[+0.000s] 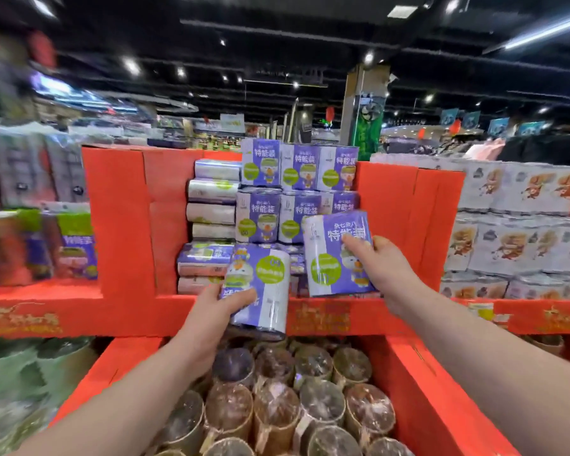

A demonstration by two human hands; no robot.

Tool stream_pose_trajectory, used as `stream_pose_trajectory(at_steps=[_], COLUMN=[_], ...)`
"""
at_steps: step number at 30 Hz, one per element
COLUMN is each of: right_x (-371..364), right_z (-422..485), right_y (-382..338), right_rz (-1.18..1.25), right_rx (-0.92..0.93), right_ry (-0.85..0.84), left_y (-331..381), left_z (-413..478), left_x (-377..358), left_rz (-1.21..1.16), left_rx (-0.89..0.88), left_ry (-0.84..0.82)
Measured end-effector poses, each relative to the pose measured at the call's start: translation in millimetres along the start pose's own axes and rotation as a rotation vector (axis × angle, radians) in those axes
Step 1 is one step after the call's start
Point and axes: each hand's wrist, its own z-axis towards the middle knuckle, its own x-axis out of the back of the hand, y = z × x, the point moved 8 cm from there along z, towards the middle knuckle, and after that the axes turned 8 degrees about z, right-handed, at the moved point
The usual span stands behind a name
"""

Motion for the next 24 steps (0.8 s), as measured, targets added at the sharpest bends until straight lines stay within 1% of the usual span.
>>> stream_pose_trajectory(at_steps=[3, 6, 8, 10, 12, 16, 18, 20, 22, 24], right_x=[2.1, 5.7, 0.2, -7.3, -12.8, -13.0, -13.8, -17.0, -19.4, -19.7], right_z=[57.4, 102.0, 123.5, 139.7, 151.3, 169.8, 176.3, 177.8, 181.6, 191.7], right_y=[-26.7, -50.2, -61.5, -67.5, -70.1, -73.2, -72.3, -68.3, -62.7, -53.3], right_rz=[-0.110, -0.371, -0.511, -0.716, -0.872, -0.989, -1.047, -1.150, -1.243, -1.216], right_rx=[0.115, 0.186, 0.205, 0.207, 0.214, 0.182, 0.132, 0.072, 0.050, 0.034], right_ry=[-0.008, 0.006, -0.062, -0.140, -0.182, -0.162, -0.158, -0.162, -0.148, -0.139], left_y=[16.7, 22.6, 27.0, 33.8, 41.9, 50.7, 53.3, 55.4, 58.3, 60.5], left_z=[15.8, 29.6, 36.8, 43.9, 50.2, 63.2, 69.4, 76.1, 82.8, 88.9], left_x=[-0.4, -1.3, -3.4, -5.0, -6.0, -2.0, 0.9, 4.4, 7.0, 8.4], left_rz=[-0.006, -0.018, -0.025, -0.029, -0.021, 0.028, 0.043, 0.050, 0.060, 0.050], left_rx=[-0.047, -0.061, -0.064, -0.077, -0.097, -0.122, -0.122, -0.121, -0.123, -0.126], left_ry=[0.092, 0.182, 0.207, 0.218, 0.223, 0.217, 0.207, 0.196, 0.181, 0.168])
